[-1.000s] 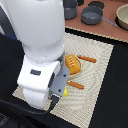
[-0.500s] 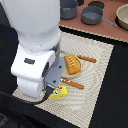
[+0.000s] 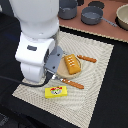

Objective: Place the bread, butter, and milk from the table onto the serving area.

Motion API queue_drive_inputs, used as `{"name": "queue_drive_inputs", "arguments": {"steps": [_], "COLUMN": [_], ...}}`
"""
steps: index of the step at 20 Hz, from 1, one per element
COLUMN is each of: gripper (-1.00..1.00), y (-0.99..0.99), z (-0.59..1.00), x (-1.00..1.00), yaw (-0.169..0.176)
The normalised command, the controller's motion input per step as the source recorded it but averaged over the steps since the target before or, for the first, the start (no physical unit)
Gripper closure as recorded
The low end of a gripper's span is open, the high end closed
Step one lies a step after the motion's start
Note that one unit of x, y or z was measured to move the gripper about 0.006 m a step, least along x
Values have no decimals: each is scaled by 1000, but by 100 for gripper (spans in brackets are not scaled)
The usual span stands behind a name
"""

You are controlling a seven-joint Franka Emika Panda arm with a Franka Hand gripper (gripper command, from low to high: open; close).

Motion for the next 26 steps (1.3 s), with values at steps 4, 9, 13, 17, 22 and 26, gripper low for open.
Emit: {"name": "queue_drive_inputs", "arguments": {"steps": [4, 9, 13, 17, 22, 26], "gripper": [-100, -100, -100, -100, -100, -100], "y": [728, 686, 644, 621, 499, 324], "z": [-89, -155, -266, -340, -247, -96], "x": [-774, -750, -731, -746, -645, -389], "yaw": [0, 0, 0, 0, -39, -138]}}
